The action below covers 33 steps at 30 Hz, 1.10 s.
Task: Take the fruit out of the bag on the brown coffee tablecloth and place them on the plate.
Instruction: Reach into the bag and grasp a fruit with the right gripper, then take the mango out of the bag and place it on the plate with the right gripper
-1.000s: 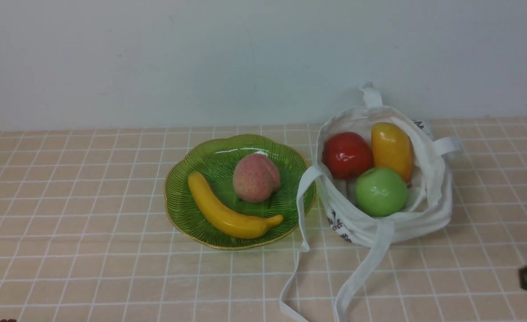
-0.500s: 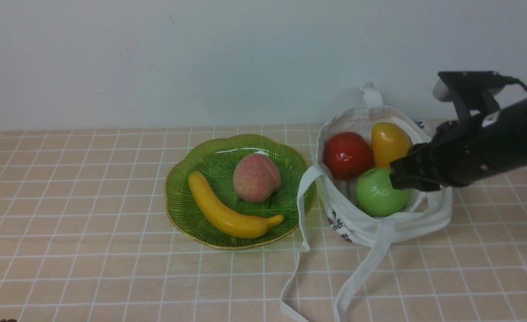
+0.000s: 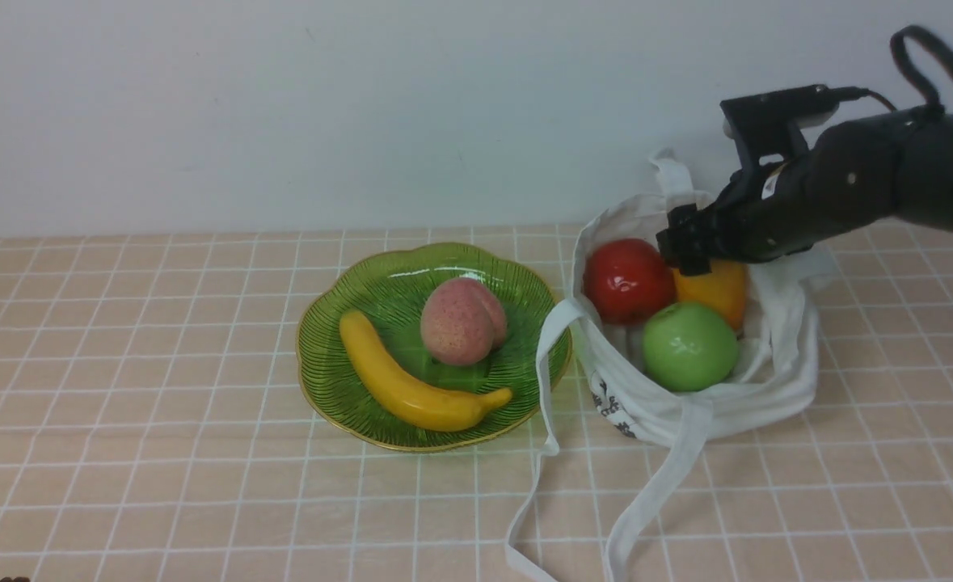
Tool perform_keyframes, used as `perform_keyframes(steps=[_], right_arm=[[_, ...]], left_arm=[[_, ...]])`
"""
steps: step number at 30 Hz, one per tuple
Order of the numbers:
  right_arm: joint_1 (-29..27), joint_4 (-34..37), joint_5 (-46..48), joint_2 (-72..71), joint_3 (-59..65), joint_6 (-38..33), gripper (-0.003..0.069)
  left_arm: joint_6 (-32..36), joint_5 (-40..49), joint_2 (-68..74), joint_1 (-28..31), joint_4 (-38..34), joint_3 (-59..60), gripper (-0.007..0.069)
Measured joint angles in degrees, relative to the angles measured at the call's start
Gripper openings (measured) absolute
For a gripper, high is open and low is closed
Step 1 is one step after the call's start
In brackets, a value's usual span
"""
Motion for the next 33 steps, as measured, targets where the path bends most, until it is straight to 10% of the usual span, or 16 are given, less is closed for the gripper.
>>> perform_keyframes(steps=[33], right_arm=[[0.7, 6.6, 8.6, -20.7, -0.2, -0.2, 0.0517]], left_arm=[[0.0, 0.0, 0.0, 0.0, 0.0, 0.0, -0.0008]])
